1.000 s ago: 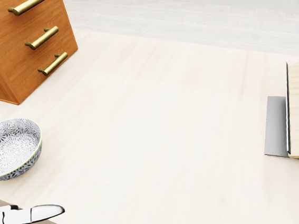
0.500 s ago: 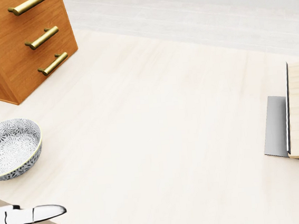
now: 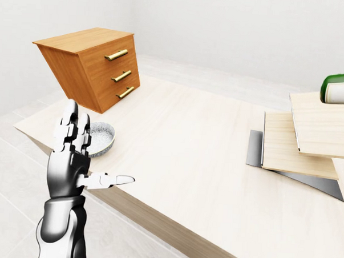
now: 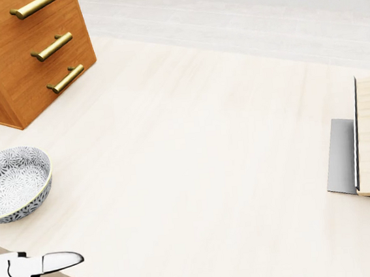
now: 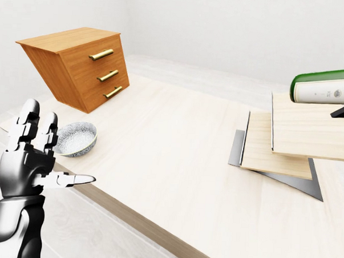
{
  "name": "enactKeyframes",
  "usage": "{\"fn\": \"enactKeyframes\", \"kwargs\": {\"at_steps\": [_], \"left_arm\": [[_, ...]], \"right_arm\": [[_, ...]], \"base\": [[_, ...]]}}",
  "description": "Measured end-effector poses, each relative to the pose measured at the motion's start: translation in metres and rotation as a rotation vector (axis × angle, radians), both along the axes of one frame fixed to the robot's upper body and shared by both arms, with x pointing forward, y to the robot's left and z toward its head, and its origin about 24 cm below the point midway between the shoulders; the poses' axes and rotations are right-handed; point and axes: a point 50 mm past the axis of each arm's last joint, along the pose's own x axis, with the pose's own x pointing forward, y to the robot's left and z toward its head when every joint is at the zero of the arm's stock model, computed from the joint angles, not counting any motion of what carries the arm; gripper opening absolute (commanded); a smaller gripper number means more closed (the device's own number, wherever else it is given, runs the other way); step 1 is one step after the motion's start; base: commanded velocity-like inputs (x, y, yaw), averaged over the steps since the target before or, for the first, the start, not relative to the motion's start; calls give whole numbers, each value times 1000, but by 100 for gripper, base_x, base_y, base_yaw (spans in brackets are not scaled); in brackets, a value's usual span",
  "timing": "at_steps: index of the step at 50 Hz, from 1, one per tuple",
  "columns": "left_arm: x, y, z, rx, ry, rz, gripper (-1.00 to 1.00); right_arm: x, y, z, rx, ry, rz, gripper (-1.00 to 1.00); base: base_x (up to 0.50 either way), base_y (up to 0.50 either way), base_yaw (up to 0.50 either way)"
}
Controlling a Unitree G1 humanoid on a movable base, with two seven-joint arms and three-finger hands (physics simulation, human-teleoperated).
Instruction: Put the wine bottle on the wine rack.
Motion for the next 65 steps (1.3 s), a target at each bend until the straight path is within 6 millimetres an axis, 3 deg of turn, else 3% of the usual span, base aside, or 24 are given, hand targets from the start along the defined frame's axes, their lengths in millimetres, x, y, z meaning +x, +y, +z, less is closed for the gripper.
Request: {"fn": "enactKeyframes", "kwargs": {"at_steps": [41, 65], "left_arm": [[2, 2, -3, -4, 13, 4, 100], [-1, 1, 3, -1, -14, 6, 100]], "right_arm": [[5, -2, -21, -79, 74, 2, -100], [22, -2, -46, -190, 190, 29, -100]], "base": [[0, 0, 0], [0, 0, 0]]}}
